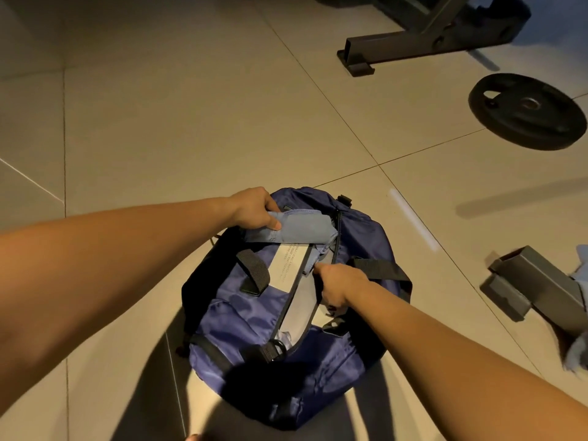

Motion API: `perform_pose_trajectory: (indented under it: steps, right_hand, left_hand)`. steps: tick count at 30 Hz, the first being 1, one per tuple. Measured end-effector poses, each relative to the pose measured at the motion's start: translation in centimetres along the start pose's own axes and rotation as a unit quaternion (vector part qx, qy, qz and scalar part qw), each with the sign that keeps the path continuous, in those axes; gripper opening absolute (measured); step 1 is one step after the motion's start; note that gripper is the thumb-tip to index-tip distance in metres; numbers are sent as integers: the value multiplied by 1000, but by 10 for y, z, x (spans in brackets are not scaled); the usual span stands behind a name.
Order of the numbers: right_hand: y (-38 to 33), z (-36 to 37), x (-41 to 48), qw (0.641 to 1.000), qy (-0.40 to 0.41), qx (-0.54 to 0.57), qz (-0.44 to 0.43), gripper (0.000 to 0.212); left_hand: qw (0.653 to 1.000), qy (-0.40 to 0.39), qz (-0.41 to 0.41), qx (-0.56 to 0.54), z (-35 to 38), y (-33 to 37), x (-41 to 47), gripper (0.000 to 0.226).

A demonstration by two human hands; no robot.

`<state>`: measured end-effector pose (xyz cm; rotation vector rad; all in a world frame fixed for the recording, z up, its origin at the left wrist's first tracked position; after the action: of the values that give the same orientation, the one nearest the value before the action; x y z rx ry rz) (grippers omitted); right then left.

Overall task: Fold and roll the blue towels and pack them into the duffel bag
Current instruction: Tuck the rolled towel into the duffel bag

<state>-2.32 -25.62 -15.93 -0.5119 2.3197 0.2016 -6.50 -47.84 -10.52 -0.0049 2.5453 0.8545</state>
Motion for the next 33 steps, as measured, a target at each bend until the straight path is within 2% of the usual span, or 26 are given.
perform_pose_trajectory:
  steps: [3, 6, 7, 10, 12, 15, 22, 29, 33]
  right_hand:
    - [7, -4, 11, 989, -43, 135, 35, 47]
    - [15, -2, 17, 954, -39, 284, 89, 16]
    - [17, -2, 17, 945, -21, 307, 107, 14]
    - [22, 3, 16, 934, 42, 312, 167, 42]
    - [21, 7, 10, 938, 54, 282, 193, 47]
    - [20, 18, 8, 944, 40, 249, 213, 47]
    - [28, 34, 13, 912, 37, 334, 235, 38]
    - [27, 34, 13, 910, 46, 362, 197, 26]
    - [27, 12, -4, 909, 106, 376, 143, 20]
  left_hand:
    - [1000, -2, 5, -12, 1, 0, 0, 27]
    - [1000, 0, 4, -15, 2, -3, 0, 27]
    - [1000, 0, 4, -15, 2, -4, 0, 27]
    - [1000, 0, 7, -22, 3, -6, 0, 27]
    - [999, -1, 8, -39, 4, -7, 0, 27]
    - [998, -4, 11, -54, 6, -9, 0, 28]
    - [996, -7, 6, -86, 8, -13, 2, 26]
    - [998, -10, 12, -65, 8, -8, 0, 28]
    - [998, -10, 12, -60, 6, -6, -1, 29]
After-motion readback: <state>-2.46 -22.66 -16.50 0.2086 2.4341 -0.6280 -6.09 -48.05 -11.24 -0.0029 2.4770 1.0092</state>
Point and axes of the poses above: each hand's wrist, its own x-axis towards the middle knuckle, its own z-axis out of the palm, y = z × x, the point moved 4 cm from there along x, towards the middle knuckle, and after that the axes turned 9 degrees about z, right-handed, at the moved point
